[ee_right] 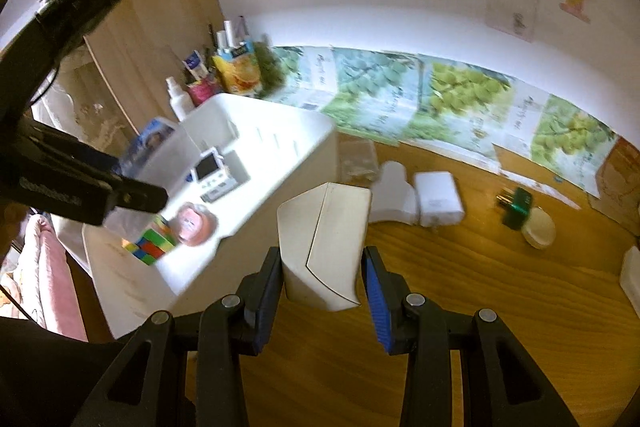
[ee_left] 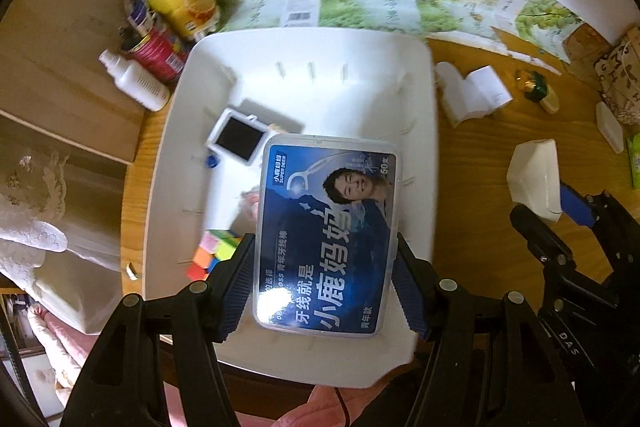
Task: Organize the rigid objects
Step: 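Carry both boxes over the white tray and open both tools to drop them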
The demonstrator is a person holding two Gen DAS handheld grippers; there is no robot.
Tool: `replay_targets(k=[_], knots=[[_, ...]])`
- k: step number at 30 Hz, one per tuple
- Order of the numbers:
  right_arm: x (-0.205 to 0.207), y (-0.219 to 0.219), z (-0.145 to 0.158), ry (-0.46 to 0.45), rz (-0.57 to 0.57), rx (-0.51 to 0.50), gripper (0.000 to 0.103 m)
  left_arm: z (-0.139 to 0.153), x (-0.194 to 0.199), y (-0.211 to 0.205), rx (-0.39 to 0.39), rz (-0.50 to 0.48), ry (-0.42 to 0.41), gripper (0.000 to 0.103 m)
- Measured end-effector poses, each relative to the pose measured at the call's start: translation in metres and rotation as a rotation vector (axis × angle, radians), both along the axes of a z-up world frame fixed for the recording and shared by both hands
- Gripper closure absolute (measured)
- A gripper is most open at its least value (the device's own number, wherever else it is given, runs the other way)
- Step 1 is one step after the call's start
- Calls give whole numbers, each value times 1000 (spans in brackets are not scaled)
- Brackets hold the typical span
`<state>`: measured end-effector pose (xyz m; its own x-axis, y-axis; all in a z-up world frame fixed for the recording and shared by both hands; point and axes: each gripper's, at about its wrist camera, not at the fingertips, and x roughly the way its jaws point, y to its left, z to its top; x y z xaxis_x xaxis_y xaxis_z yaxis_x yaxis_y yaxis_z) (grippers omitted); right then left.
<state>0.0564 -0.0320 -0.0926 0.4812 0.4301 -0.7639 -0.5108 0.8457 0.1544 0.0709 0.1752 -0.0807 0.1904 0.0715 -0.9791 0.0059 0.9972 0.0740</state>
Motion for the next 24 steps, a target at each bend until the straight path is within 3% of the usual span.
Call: replay_targets(k=[14, 24], knots=[[-19, 69, -5, -21, 32, 56, 63, -27, -10, 50, 43, -19, 53, 35], [-33, 97, -13, -9, 84, 17, 62, -35, -17, 58, 22, -24, 46, 34]])
